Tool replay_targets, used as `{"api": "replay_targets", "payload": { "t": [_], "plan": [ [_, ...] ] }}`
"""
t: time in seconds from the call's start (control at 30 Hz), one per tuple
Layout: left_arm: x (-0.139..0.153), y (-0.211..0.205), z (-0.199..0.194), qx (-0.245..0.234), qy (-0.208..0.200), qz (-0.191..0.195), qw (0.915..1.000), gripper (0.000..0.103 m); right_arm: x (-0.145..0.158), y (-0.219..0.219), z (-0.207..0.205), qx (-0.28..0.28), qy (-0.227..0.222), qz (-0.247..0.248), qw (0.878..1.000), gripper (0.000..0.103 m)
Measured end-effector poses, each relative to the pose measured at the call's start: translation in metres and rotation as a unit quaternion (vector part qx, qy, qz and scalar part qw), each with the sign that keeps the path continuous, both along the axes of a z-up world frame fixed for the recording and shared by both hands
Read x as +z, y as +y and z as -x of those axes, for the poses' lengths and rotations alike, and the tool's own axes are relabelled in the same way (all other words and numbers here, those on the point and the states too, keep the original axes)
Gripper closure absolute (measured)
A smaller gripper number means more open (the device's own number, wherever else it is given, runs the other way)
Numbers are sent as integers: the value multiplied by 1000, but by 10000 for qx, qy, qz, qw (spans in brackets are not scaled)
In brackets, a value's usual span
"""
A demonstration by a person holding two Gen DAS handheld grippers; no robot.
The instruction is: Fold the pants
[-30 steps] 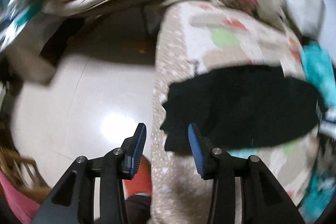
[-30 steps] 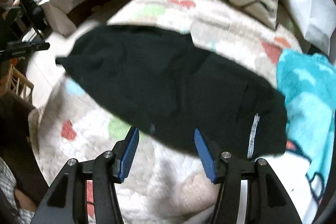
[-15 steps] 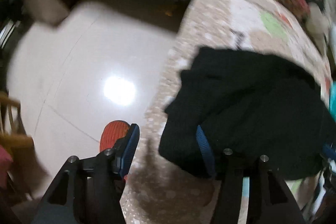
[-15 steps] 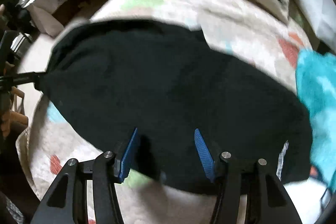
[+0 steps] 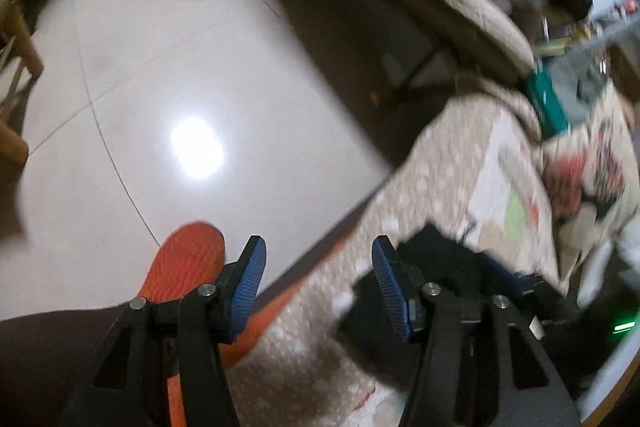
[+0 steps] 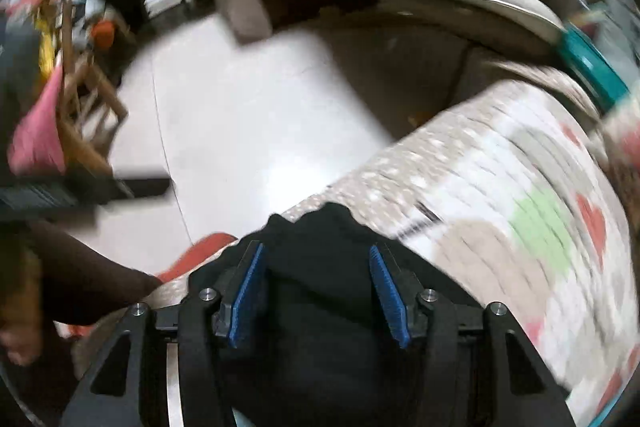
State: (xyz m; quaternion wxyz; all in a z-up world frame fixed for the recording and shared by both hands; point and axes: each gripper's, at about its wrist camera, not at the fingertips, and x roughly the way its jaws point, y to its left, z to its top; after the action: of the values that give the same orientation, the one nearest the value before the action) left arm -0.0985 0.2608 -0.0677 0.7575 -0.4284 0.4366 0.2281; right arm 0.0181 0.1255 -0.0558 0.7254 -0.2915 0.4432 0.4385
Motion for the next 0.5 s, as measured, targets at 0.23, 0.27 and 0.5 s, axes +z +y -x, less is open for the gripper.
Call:
{"api": "replay_targets", "payload": {
  "t": [0.23,0.27,0.5],
  "plan": [
    [8,5,-4,20,-292,172,9994,49,-22,30,-9,8,-325,547,9980,99],
    [7,2,-7,-21,-284,183,9994,49,-22,33,-14,-75,-330,533,9980,99],
    [5,-4,-9,-76,-210,82,9997,49,-33,47,-31,-479,-85,530,9974,87]
  ]
}}
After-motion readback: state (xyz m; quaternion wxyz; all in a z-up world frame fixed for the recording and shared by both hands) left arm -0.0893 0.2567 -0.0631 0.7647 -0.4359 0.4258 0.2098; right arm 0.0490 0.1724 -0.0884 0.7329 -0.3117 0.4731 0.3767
